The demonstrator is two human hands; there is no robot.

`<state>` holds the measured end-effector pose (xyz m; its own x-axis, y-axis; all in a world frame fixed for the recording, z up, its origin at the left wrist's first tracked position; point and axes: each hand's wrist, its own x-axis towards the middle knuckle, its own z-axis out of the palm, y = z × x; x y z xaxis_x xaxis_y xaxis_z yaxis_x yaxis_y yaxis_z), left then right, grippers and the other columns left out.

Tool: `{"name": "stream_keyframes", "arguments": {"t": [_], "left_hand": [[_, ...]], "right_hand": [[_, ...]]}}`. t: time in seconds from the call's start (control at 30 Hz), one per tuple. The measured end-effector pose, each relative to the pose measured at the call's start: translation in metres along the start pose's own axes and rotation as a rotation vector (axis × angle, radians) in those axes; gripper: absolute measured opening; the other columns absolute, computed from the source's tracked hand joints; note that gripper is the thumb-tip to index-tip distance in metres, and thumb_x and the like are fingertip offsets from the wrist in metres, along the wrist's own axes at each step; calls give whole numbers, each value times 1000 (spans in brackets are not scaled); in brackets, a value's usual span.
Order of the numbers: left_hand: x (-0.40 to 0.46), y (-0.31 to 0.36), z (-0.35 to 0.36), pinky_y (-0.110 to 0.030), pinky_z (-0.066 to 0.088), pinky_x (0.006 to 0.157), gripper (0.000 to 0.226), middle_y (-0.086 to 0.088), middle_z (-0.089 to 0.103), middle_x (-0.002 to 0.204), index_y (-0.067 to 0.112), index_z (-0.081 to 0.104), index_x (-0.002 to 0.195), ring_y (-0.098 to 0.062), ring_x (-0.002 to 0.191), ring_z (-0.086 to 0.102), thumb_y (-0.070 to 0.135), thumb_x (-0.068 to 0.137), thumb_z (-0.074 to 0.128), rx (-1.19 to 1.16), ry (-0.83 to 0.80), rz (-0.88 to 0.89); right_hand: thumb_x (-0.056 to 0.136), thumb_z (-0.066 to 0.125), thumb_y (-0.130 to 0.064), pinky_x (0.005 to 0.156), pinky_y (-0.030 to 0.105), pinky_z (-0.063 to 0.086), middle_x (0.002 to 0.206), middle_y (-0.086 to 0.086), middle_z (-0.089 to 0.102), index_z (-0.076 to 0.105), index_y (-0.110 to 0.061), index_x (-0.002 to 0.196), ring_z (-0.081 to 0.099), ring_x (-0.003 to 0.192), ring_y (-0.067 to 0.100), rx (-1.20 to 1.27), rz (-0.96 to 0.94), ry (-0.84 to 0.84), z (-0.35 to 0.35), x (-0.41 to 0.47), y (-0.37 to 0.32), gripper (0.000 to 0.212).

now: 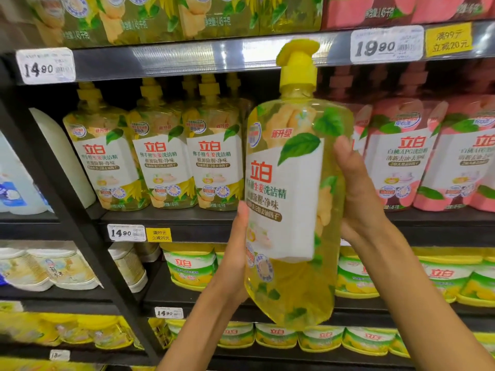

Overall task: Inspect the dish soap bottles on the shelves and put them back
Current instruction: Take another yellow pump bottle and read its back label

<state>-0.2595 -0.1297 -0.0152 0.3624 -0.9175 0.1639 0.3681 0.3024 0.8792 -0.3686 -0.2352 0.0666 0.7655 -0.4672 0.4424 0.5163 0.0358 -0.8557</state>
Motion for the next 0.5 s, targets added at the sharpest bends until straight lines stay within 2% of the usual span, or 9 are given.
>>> {"name": "stream_keyframes", "arguments": {"t": [0.07,0.13,0.2,0.27,0.33,0.37,0.43,0.5], "left_hand": [[1,-5,-7,-20,54,80,48,12,70,114,43,67,114,-5,106,65,59,92,27,-17,-52,-12],[4,-7,-12,-27,56,81,51,6,73,109,37,68,114,-10,103,68,67,85,39,36,-55,-40],[9,-1,-15,-36,53,91,74,3,71,114,33,64,122,-15,108,66,81,68,52,208,8,2],[10,3,-13,-35,49,96,99,9,66,120,28,47,138,-13,113,61,88,60,52,404,45,114],[9,0,-7,-32,44,104,106,11,56,134,23,29,146,-8,125,52,83,63,55,499,38,239],[6,-3,-5,-22,42,103,103,18,53,137,25,24,146,-1,126,49,79,65,59,517,15,266],[1,-11,-5,-1,40,88,81,39,52,126,44,29,135,19,118,46,71,68,65,503,-46,222],[-6,-15,-8,-2,44,82,64,41,58,115,60,47,118,19,110,52,70,59,71,405,-18,138]], "right_hand": [[65,79,-57,93,40,54,109,-1,74,76,-26,104,68,106,17,61,-2,-7,4,1,6,49],[69,80,-51,101,50,48,116,6,71,71,-21,114,66,109,23,103,-1,104,8,0,9,55],[67,82,-46,95,47,53,125,11,66,55,-13,134,66,111,25,106,1,238,11,-1,11,80],[68,80,-40,83,37,57,120,8,69,47,-12,138,68,106,22,-24,-92,315,13,-1,13,82],[66,79,-39,90,39,55,121,4,68,40,-14,142,67,109,20,-149,-133,380,16,-1,16,89],[64,81,-41,97,43,52,126,3,66,36,-15,145,66,112,19,-175,-123,397,17,1,19,96],[61,81,-48,101,42,50,135,-1,60,31,-22,148,63,117,14,-226,-80,395,15,2,21,104],[61,77,-56,96,30,53,141,-5,54,30,-29,149,61,118,8,-217,-32,341,8,0,20,103]]}}
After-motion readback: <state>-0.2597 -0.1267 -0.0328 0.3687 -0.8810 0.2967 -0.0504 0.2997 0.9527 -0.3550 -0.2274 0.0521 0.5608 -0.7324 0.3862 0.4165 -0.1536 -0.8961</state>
